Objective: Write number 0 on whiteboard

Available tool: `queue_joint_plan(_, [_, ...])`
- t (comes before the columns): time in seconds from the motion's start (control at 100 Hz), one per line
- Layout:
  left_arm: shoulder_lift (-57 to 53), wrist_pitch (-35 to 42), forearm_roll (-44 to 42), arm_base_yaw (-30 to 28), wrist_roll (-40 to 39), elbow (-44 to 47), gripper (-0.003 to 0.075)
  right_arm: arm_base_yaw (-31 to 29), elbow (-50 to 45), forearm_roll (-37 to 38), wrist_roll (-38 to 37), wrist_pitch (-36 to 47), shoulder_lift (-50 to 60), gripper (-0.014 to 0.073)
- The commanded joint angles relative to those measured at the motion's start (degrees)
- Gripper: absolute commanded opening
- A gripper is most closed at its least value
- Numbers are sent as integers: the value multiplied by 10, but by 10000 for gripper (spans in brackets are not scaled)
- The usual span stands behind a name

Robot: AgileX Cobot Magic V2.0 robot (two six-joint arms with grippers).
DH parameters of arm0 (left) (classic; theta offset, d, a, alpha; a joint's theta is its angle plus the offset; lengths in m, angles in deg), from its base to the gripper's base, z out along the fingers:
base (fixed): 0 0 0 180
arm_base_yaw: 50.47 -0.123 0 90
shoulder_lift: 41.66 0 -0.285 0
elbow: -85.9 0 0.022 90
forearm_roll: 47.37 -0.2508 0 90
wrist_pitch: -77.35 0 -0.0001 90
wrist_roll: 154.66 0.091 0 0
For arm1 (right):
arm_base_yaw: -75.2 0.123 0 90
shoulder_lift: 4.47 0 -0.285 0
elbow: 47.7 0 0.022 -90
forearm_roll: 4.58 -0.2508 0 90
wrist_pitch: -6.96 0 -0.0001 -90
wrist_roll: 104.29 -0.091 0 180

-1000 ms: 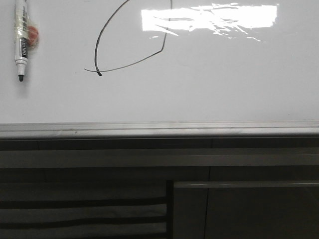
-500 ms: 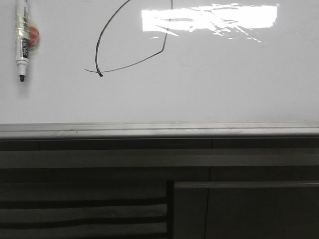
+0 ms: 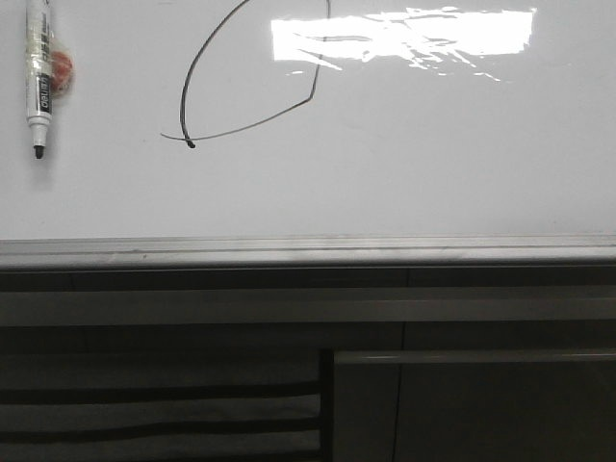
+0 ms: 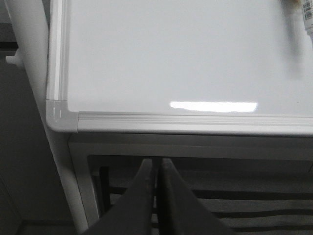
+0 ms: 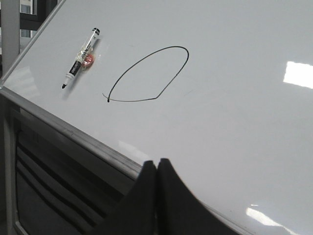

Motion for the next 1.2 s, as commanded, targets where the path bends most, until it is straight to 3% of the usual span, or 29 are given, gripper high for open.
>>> queue_joint_plan(0.0, [-17, 28, 7, 0, 0, 19, -20, 0, 15, 3, 3, 37, -6, -69])
queue_joint_plan(0.66, [-17, 28, 7, 25, 0, 19, -20, 0, -27, 3, 3, 52, -6, -69])
queue_joint_plan(0.75, [-17, 28, 7, 25, 0, 19, -20, -7, -26, 11, 3, -3, -6, -69])
queue_joint_plan(0.82, [-17, 28, 7, 25, 0, 19, -20, -22, -26, 84, 3, -20, -6, -69])
queue_joint_plan(1.01, [-17, 28, 7, 25, 0, 19, -20, -106, -26, 427, 3, -28, -6, -69])
queue_joint_plan(1.07, [-17, 28, 7, 25, 0, 19, -20, -145, -26, 460, 3, -28, -6, -69])
queue_joint_plan(1.19, [-17, 28, 7, 25, 0, 19, -20, -243, -26, 443, 3, -24, -6, -69])
